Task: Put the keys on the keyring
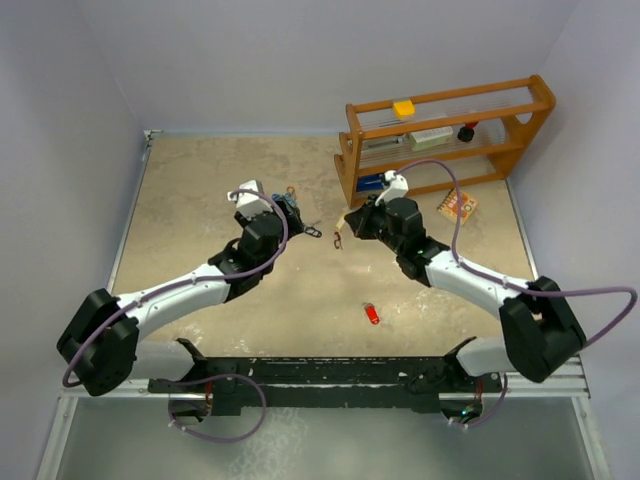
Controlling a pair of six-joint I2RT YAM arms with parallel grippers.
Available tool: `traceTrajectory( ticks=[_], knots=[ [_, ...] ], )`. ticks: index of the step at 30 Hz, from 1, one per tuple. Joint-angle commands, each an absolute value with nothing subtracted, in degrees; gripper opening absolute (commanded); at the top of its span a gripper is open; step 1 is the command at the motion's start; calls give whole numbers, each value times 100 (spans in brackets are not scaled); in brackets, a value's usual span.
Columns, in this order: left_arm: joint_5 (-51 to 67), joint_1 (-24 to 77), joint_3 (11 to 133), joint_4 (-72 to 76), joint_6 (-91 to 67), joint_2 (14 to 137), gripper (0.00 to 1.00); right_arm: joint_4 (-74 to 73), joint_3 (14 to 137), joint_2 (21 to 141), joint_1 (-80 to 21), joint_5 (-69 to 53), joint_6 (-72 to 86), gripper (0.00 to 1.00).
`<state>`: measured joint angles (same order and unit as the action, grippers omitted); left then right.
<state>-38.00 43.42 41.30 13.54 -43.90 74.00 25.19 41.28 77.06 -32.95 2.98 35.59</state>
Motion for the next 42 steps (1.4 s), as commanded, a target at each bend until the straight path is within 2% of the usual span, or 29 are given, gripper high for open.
traceTrajectory(
  ticks=[1, 24, 25, 28, 31, 37, 42],
  knots=[
    [-4071, 4245, 4073, 1241, -4429, 7174, 70, 2733, 4717, 8168, -3299, -79, 3406, 0],
    [-4143, 4082, 3771, 985, -4567, 6827, 70, 3266, 6512, 10210, -3480, -922, 3456, 0],
    [-4152, 4074, 3763, 958, -4566, 6804, 70, 3309, 6553, 10276, -3478, -947, 3466, 4],
    [-4170, 4069, 3743, 910, -4544, 6732, 70, 3477, 6531, 10315, -3478, -964, 3475, 25],
    [-4177, 4050, 3733, 867, -4539, 6698, 70, 3516, 6423, 10191, -3480, -892, 3429, 37],
    [-4125, 4050, 3744, 853, -4549, 6806, 70, 3430, 5836, 9584, -3480, -759, 3317, 40],
    [-4024, 4034, 3788, 795, -4552, 7012, 70, 2499, 5387, 8962, -3480, -631, 3023, 42]
  ],
)
